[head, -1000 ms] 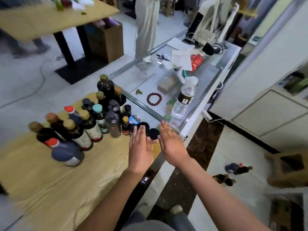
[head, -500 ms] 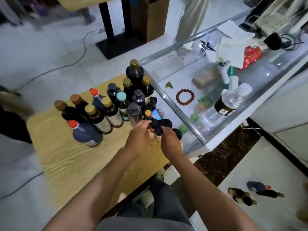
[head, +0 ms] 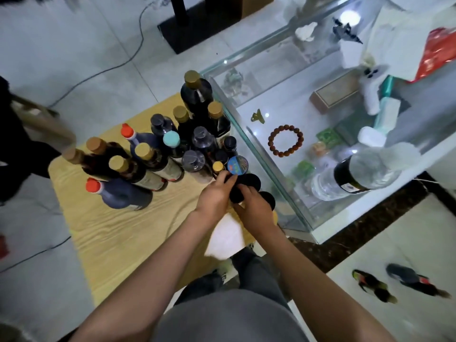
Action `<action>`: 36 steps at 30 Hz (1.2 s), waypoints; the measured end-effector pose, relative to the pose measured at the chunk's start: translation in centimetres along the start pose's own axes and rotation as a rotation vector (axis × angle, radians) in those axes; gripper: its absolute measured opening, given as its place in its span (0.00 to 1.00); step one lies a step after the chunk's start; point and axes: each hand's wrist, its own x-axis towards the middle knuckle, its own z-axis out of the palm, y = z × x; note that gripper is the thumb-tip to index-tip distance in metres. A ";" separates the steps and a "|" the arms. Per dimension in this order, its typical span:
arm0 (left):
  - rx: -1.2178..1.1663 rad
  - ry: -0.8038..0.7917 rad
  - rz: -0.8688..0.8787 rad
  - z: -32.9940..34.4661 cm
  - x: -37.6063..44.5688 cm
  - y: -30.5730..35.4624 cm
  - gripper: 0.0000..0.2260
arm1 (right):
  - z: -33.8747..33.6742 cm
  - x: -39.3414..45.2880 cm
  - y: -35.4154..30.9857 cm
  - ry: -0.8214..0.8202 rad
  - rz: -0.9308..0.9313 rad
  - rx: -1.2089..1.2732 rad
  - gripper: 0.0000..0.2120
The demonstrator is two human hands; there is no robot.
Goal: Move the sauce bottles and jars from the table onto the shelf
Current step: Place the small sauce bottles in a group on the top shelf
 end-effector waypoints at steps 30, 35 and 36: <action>-0.835 0.259 -0.069 -0.6 -10.0 1.0 0.23 | -2.0 -11.2 -3.3 0.383 0.303 0.687 0.18; -1.047 0.217 0.004 -1.6 -12.7 5.9 0.15 | -4.3 -17.5 -3.7 0.554 0.290 0.761 0.15; -1.071 0.190 0.043 -1.7 -13.4 7.1 0.14 | -4.8 -18.9 -3.5 0.596 0.295 0.775 0.16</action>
